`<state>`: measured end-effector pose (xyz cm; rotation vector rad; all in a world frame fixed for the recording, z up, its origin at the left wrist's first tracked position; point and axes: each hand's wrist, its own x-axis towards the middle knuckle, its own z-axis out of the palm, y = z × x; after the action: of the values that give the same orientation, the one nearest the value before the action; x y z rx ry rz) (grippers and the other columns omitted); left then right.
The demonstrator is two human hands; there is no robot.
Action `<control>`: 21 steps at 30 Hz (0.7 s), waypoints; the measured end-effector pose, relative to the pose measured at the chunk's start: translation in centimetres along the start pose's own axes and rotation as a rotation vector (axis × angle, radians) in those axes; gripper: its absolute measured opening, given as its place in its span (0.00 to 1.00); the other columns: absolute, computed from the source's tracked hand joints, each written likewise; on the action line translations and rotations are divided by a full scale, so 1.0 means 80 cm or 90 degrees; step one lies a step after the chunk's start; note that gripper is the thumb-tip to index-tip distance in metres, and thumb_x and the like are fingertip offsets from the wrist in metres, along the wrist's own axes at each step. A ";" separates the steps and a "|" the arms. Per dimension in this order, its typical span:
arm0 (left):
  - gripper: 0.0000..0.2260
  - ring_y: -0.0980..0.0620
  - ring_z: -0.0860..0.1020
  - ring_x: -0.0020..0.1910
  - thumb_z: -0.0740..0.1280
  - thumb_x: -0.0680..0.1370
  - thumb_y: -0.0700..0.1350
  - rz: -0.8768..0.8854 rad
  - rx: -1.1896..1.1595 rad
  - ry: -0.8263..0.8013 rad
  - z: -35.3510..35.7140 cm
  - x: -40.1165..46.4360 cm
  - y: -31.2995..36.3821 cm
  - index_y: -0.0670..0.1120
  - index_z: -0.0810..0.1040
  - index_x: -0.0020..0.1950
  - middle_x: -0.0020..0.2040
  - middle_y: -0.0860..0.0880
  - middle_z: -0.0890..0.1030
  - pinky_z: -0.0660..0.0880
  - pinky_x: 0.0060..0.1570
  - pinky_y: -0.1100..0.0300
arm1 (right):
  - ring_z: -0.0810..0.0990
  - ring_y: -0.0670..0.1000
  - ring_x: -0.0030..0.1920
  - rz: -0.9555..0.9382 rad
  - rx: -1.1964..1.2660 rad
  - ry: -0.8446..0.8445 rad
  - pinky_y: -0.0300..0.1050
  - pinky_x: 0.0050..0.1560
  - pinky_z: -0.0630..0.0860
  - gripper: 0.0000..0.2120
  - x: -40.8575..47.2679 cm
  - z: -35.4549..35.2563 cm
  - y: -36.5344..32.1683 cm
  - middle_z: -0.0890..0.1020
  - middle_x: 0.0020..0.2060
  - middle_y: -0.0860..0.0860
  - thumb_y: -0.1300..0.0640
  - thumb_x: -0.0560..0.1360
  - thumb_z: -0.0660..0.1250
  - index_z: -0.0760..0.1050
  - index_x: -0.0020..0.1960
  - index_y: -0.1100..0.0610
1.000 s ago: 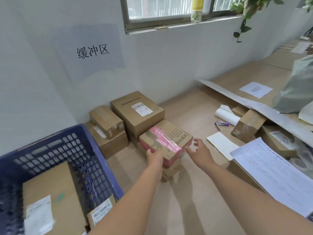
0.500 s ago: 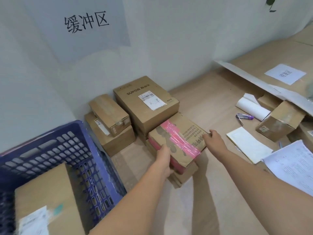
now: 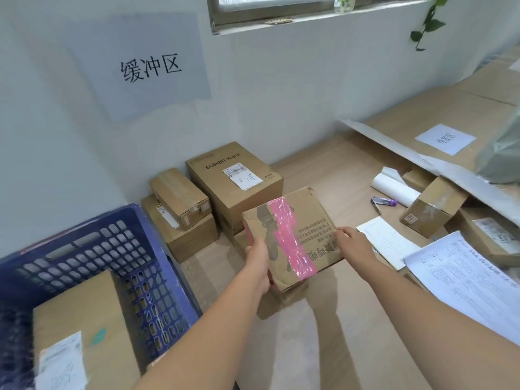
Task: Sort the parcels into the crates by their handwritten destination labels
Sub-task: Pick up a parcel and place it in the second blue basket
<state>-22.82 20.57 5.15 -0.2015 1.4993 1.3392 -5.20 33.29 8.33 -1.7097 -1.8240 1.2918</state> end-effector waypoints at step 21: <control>0.12 0.47 0.81 0.48 0.58 0.81 0.50 0.301 0.084 -0.001 -0.076 -0.422 -0.093 0.50 0.79 0.56 0.49 0.48 0.85 0.78 0.50 0.51 | 0.82 0.54 0.49 -0.133 0.174 0.026 0.61 0.56 0.80 0.15 -0.352 -0.141 0.027 0.83 0.43 0.49 0.43 0.71 0.55 0.76 0.45 0.49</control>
<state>-6.90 -3.52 25.18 0.2538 1.6917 1.5959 11.08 11.57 22.16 -1.3556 -1.6631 1.3364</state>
